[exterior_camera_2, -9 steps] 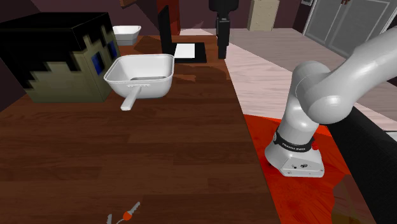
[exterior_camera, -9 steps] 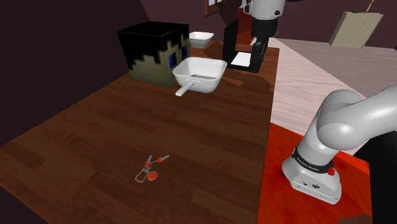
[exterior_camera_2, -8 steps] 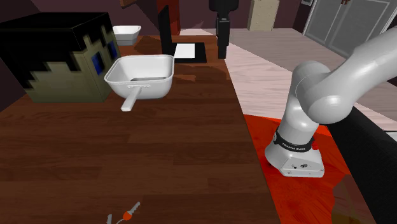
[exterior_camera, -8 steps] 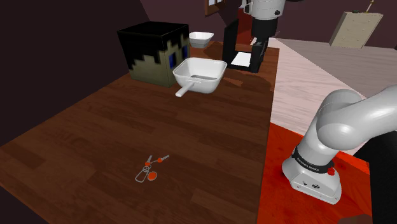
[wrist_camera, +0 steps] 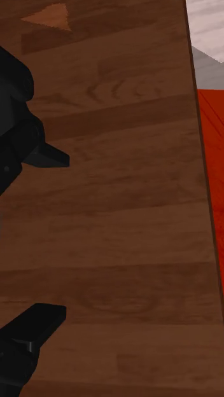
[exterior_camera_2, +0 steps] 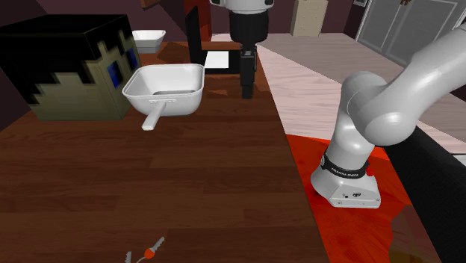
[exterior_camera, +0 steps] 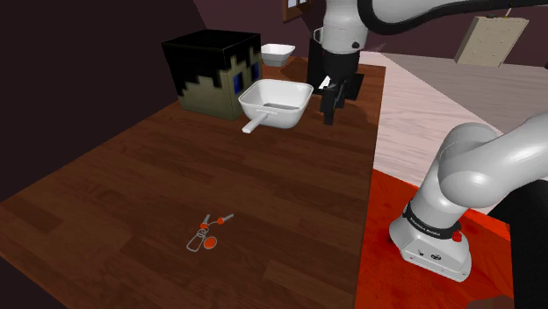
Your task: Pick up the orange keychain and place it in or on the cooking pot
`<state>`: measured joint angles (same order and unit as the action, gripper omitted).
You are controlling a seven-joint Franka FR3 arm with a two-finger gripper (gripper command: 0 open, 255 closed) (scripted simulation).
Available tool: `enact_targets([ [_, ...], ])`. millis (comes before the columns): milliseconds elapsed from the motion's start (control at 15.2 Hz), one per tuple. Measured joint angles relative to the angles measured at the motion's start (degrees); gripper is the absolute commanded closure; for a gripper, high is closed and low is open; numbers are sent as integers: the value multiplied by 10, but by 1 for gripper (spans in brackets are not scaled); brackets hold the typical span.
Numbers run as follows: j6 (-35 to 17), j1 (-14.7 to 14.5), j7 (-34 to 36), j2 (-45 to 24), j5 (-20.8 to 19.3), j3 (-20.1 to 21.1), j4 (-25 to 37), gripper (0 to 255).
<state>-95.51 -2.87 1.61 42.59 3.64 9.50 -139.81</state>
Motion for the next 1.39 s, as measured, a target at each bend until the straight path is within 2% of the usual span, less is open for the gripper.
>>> enact_targets([
  [396, -65, -20, 84, -51, 45, 71, -8, 0],
  [792, -133, -27, 171, -143, 67, 145, 25, 0],
  [1056, -177, -26, 237, -219, 63, 198, 61, 0],
  [1386, -221, -23, 324, -317, 28, 253, 115, 0],
])
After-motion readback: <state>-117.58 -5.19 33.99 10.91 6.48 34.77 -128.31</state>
